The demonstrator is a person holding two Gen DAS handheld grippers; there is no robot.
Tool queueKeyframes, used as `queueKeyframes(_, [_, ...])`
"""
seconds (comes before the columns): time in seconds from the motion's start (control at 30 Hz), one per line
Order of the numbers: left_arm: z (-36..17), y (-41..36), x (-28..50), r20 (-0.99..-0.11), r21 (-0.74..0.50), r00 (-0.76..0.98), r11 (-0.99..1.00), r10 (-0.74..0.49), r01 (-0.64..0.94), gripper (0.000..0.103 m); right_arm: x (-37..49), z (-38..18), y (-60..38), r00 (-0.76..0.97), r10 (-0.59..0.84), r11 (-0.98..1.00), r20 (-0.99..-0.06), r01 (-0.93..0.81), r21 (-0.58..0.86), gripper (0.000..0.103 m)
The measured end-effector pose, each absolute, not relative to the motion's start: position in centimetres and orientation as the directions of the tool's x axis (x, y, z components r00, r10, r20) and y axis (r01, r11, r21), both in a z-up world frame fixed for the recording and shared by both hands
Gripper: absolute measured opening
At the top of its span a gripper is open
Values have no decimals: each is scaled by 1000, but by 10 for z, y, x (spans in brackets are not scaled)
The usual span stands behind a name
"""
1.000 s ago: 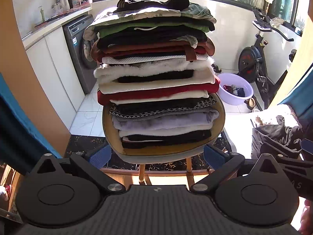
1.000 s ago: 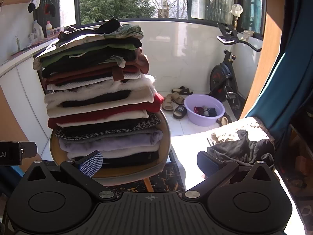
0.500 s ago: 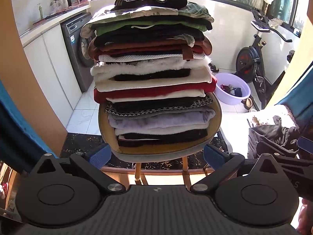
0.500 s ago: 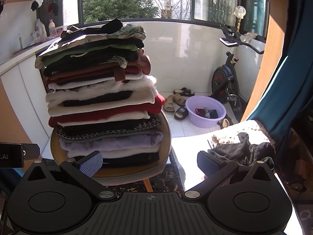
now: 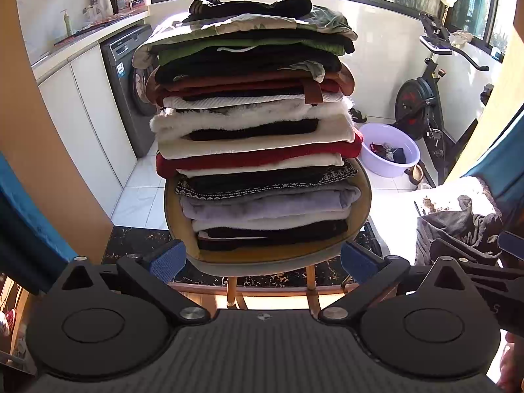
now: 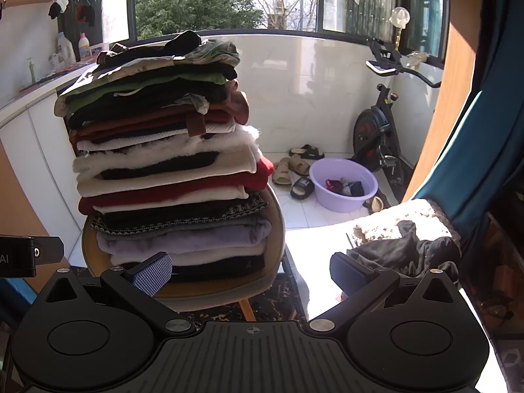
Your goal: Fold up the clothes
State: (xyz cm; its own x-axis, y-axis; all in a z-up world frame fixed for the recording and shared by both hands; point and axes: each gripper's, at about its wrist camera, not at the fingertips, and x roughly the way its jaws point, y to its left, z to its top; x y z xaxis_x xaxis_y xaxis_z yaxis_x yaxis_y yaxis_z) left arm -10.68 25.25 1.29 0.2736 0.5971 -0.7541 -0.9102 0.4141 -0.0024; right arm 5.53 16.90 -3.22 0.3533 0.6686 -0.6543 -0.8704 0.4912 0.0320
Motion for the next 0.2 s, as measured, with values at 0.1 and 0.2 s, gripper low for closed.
queueKeyframes(0.1, [13,254,-107,-757,4,263,407,599,-914,103,55,-32,170,351,669,490,-656,-871,34,102])
queueKeyframes(0.2, [12,257,-106,-762,15,248,399,598,-917,103,55,-33,172,346,668,487,-659,-873,36,102])
